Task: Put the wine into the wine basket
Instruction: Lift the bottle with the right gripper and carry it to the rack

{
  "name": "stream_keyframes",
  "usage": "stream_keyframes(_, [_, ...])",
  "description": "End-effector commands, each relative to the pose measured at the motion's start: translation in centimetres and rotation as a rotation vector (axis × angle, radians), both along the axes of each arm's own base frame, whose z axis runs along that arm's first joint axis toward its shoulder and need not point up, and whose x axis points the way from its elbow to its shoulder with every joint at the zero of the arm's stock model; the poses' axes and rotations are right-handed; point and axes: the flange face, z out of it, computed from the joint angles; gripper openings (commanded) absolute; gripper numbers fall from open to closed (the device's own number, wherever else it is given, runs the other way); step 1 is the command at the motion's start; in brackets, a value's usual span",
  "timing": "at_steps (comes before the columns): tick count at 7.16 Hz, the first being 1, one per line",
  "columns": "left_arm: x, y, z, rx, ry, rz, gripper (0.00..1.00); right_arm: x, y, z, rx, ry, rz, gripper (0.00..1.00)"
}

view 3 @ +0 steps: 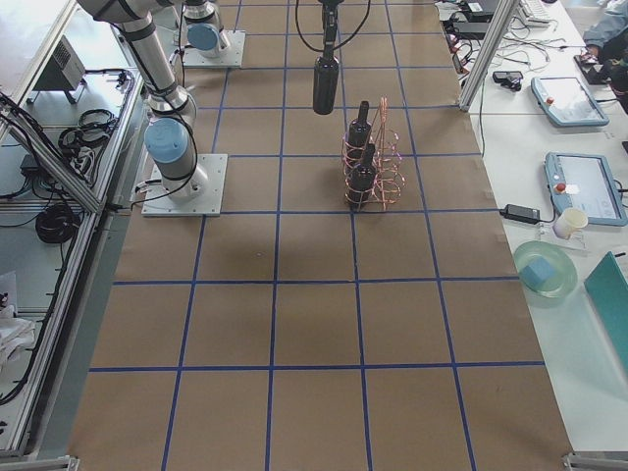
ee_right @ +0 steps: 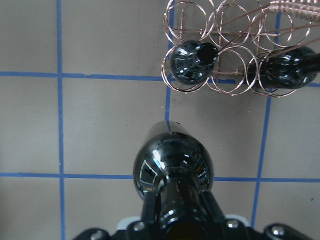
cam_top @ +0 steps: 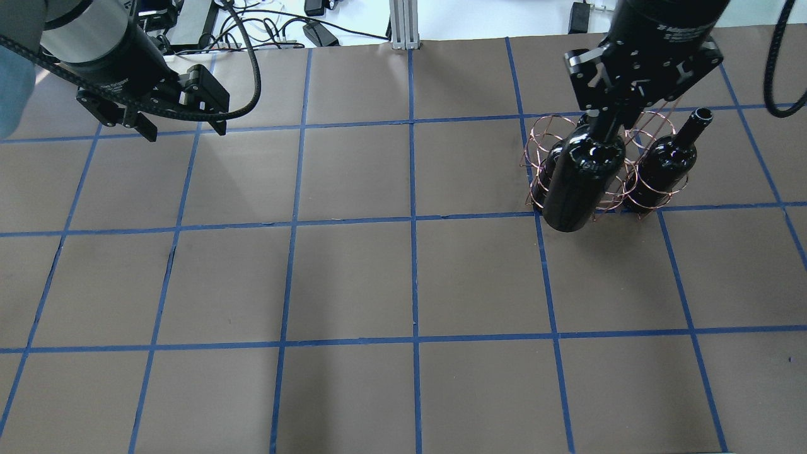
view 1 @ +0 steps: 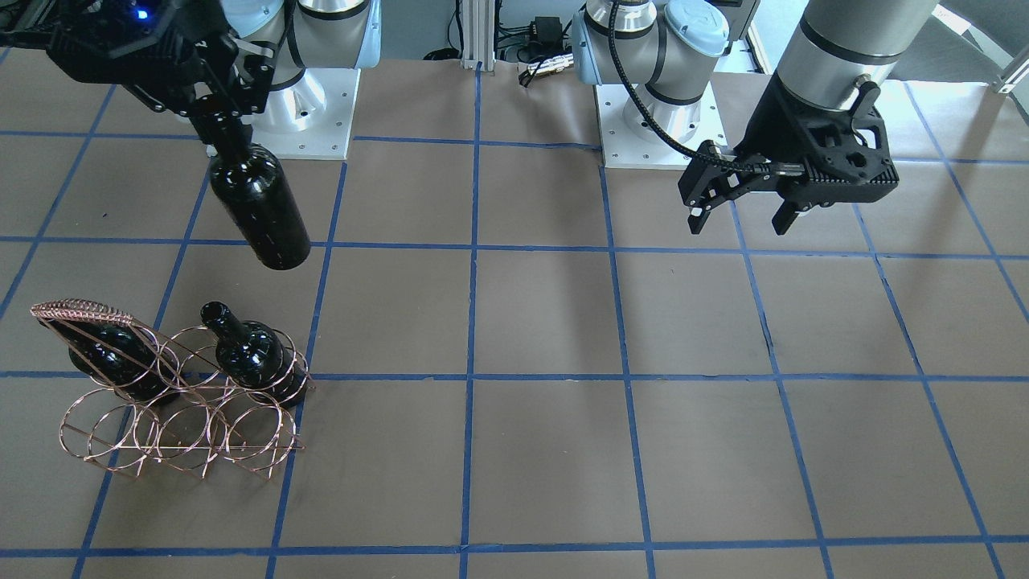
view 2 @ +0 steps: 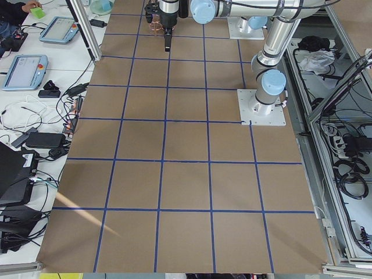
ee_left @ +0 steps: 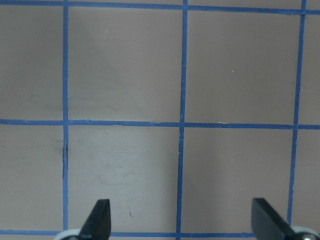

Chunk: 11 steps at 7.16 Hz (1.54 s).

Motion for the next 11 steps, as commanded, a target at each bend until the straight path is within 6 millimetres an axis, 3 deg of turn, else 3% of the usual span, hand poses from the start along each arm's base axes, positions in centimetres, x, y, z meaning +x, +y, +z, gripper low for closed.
stream_keyframes(1, [0.2,1.7,-0.8,0.018,-0.062,-0.006,1.0,-5.6,-1.0,-0.4,0.013,0.005,0.067,0.0])
stream_keyframes(2, [0.2,2.0,-0.9,0.02,-0.06,-0.007,1.0,-8.2,-1.9,-1.4,-0.008,-0.004,0.043,0.0])
stream_keyframes(4, [0.0,2.2,-0.8,0.019,-0.055,-0.01,1.0,-9.7,-3.5,-3.2,-0.1,0.006,0.016,0.0])
stream_keyframes(6, [-0.2,1.7,-1.5,0.029,-0.024,-0.008,1.0,-9.5,-5.2,-5.3,-0.118,-0.036,-0.005,0.0])
stream_keyframes(8, [-0.3,1.4,-1.8,0.035,-0.015,0.0,1.0,-9.9,-6.5,-6.1,-0.135,-0.032,0.004,0.0])
stream_keyframes(11, [-0.4,1.2,-1.9,0.029,-0.001,0.001,1.0,-10.2,-6.8,-6.5,-0.131,-0.029,0.006,0.0])
